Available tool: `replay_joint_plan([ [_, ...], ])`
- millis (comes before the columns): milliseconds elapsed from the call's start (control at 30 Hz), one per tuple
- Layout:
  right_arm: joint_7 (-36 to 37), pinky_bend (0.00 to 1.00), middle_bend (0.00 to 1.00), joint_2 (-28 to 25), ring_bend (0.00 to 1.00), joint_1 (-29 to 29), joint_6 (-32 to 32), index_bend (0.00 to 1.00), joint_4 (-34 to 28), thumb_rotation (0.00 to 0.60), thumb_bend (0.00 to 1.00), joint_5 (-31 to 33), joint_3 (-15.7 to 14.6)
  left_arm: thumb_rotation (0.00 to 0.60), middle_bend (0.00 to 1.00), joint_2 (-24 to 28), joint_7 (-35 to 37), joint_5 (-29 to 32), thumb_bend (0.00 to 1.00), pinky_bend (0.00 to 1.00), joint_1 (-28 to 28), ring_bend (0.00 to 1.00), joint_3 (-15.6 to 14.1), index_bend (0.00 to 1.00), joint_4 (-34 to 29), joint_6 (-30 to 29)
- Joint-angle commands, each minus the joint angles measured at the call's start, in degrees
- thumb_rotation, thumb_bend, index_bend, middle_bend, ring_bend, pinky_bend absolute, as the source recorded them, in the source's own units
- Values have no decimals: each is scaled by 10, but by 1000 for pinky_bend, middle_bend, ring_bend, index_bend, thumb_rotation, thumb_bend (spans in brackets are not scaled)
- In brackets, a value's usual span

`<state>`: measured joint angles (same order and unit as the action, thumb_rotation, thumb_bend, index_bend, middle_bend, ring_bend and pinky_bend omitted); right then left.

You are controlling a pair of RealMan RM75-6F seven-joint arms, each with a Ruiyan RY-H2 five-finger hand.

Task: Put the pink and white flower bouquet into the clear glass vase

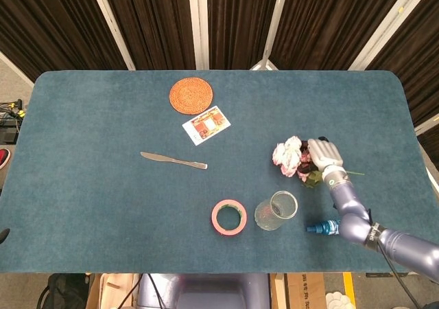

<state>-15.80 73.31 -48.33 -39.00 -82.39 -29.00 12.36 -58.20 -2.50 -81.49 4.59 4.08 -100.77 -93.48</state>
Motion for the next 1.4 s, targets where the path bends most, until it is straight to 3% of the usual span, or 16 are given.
replay_joint_plan([
  [33, 87, 97, 418, -56, 445, 29, 34, 474, -40, 600, 364, -46, 55, 600, 0, 1, 2, 0, 217, 49, 0, 0, 0, 88, 0, 0],
  [200, 229, 97, 418, -113, 445, 80, 61, 500, -84, 600, 365, -108, 144, 600, 0, 2, 4, -3, 217, 49, 1, 0, -2, 88, -1, 0],
  [367, 429, 97, 432, -170, 445, 168, 79, 536, -151, 600, 374, -162, 266, 600, 0, 3, 17, -9, 217, 49, 3, 0, -1, 92, 3, -7],
  [600, 589, 97, 453, -258, 445, 268, 100, 585, -250, 600, 384, -207, 381, 600, 0, -6, 33, -17, 217, 49, 4, 0, 8, 93, 22, -27],
  [767, 703, 97, 454, -296, 454, 328, 96, 597, -328, 600, 393, -194, 461, 600, 0, -4, 50, -24, 217, 49, 3, 0, 6, 93, 31, -25],
  [1033, 900, 97, 454, -320, 454, 470, 149, 604, -442, 600, 393, -236, 636, 600, 0, -3, 56, -25, 217, 49, 3, 0, 5, 93, 34, -23],
  [1200, 943, 97, 454, -301, 454, 517, 173, 604, -489, 600, 392, -280, 682, 600, 0, -2, 62, -29, 217, 49, 5, 0, 4, 93, 35, -26],
  [1400, 951, 97, 454, -277, 454, 523, 187, 607, -511, 600, 393, -317, 672, 600, 0, 2, 80, -30, 217, 48, 9, 0, 5, 93, 40, -33],
])
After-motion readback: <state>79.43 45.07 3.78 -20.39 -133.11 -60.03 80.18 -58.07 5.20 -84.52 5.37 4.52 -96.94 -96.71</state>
